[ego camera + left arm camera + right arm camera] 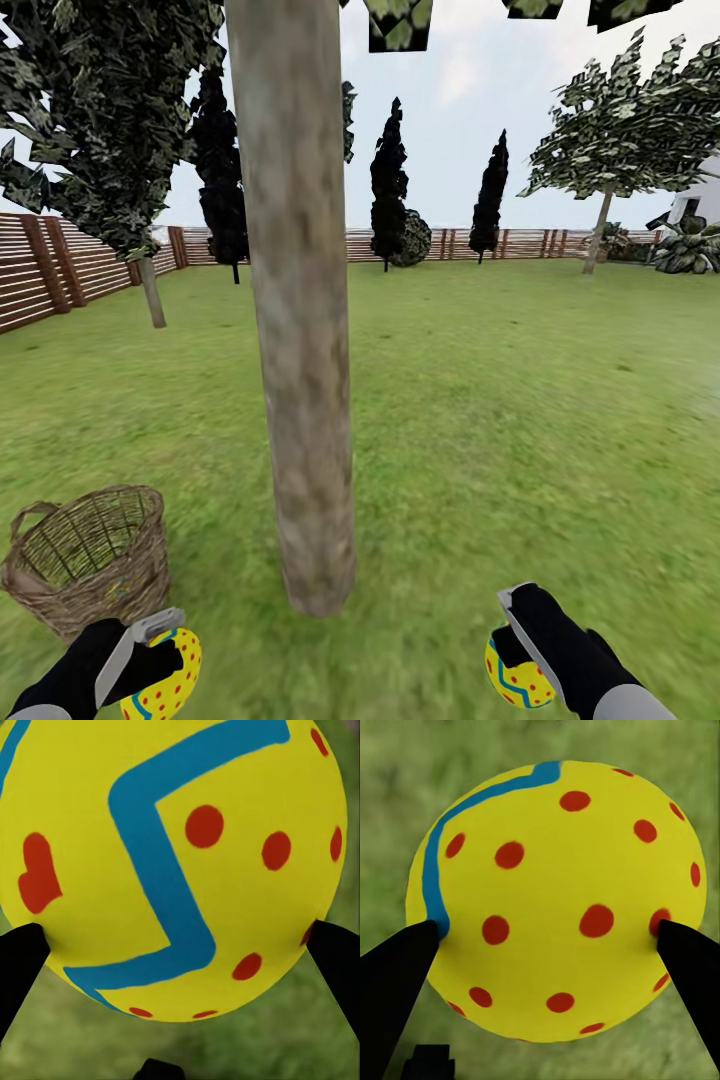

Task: Take the three Easter eggs out of the wicker basket on the lawn in the garden, then place them on the lawn next to a single tree (choose any tree) so that all three eggs are next to the same tree and none are left in the basket.

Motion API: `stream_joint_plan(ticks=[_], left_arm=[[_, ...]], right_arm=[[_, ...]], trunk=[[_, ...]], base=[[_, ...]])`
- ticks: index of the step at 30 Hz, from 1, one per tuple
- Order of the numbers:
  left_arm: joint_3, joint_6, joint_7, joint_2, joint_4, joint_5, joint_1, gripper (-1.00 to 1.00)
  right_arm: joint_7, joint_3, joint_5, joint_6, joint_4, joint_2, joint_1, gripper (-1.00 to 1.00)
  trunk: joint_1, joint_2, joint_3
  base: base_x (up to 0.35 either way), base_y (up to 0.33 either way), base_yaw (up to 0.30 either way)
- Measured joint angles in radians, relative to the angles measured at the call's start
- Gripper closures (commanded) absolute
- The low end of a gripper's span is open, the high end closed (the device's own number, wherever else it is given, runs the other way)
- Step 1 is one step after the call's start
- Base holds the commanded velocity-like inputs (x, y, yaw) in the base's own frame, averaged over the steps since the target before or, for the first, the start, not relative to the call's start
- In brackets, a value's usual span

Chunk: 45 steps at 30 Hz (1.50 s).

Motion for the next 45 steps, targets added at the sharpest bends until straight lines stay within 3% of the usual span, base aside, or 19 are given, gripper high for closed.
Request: stream_joint_plan(ticks=[2,45], left_arm=[[0.001,0.0,-0.001,0.0,0.0,0.0,0.0,1.0],[0.001,0.0,0.002,0.0,-0.001,0.0,0.0,1.0]], right_arm=[[0.0,0.0,0.0,0.0,0.0,0.0,0.0,1.0],[0.001,0.0,-0.003,0.0,0.0,-0.004,0.0,1.0]], trunk=[[0.0,0.0,0.0],[0.165,-0.301,-0.135]], base=[[0.009,0.0,0.0],[0.0,0.0,0.0]])
